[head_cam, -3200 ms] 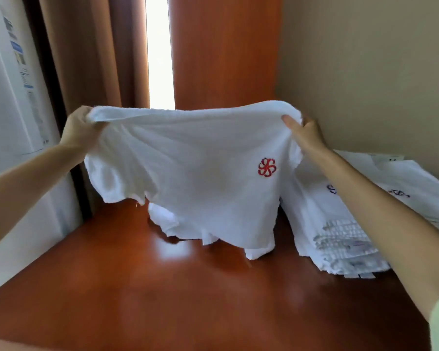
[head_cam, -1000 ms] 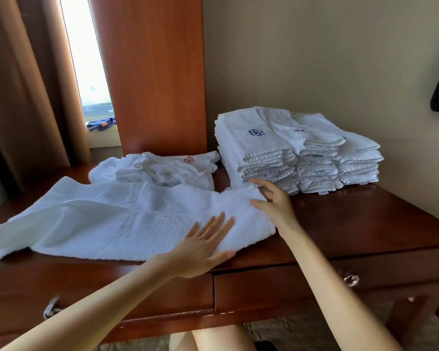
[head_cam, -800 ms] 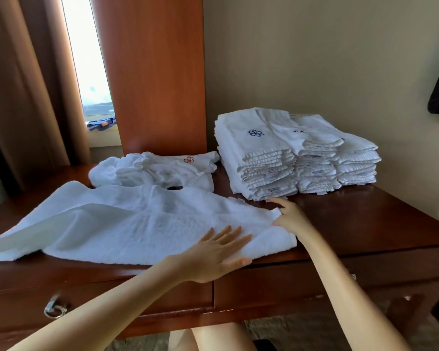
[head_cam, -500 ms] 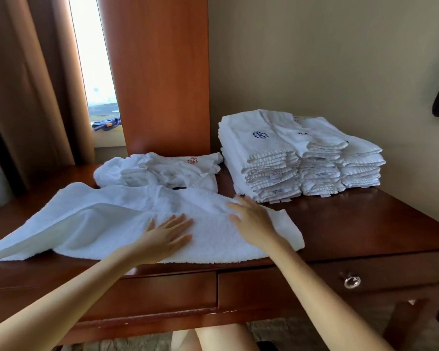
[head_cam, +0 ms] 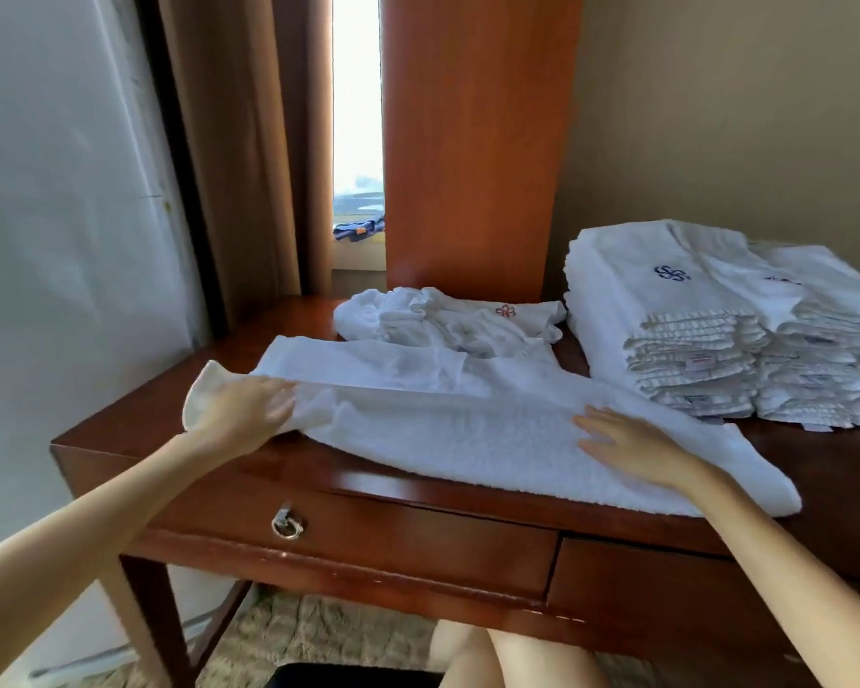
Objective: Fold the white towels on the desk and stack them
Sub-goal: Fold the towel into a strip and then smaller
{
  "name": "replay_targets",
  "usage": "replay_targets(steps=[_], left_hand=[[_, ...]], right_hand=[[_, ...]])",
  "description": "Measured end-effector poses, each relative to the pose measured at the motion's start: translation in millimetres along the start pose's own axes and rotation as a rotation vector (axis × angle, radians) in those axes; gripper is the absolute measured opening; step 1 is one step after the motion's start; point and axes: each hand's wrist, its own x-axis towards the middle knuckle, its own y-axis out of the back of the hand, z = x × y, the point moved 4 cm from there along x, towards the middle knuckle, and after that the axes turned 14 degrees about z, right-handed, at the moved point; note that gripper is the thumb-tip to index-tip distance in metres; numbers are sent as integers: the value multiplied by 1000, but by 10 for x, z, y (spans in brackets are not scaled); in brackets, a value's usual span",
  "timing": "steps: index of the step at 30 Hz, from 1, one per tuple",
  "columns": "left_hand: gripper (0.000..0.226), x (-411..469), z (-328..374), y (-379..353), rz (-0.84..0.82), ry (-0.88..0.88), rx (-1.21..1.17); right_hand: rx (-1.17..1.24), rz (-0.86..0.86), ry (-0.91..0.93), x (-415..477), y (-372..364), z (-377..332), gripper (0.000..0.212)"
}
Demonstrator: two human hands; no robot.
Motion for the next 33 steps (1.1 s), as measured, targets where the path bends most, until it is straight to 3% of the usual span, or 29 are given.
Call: replay_targets(steps=[4, 6, 9, 13, 18, 20, 22, 23, 26, 28, 30, 33], left_hand=[[75, -164, -455, 92, -14, 200, 181], [87, -229, -625, 93, -71, 420, 175], [75, -316, -818, 70, -109, 694, 79], [38, -319, -898, 51, 162, 607, -195], [18, -115, -829, 301, 621, 538, -540], [18, 33, -788, 416, 691, 548, -782], [17, 174, -790, 463, 642, 541, -885], [15, 225, -828, 446, 541, 539, -844], [17, 220, -1103, 278, 94, 437, -327], [21, 104, -1297, 182, -78, 360, -72], [22, 26, -1402, 166, -78, 336, -55], [17, -3, -1465, 257, 67, 411, -285]], right_hand=[[155, 243, 167, 115, -6, -919, 42], [220, 218, 332, 118, -130, -1556, 41], [216, 117, 468, 162, -424, -2341, 54], [146, 84, 468, 281, -736, -2678, 72], [114, 44, 473, 388, -874, -2538, 70], [83, 10, 522, 387, -878, -2485, 67], [69, -19, 567, 361, -860, -2422, 63], [67, -34, 583, 342, -841, -2387, 61], [148, -101, 587, 263, -756, -2321, 63], [367, -178, 521, 217, -666, -2321, 58], [495, -161, 459, 237, -571, -2329, 48], [461, -50, 397, 355, -517, -2291, 54]])
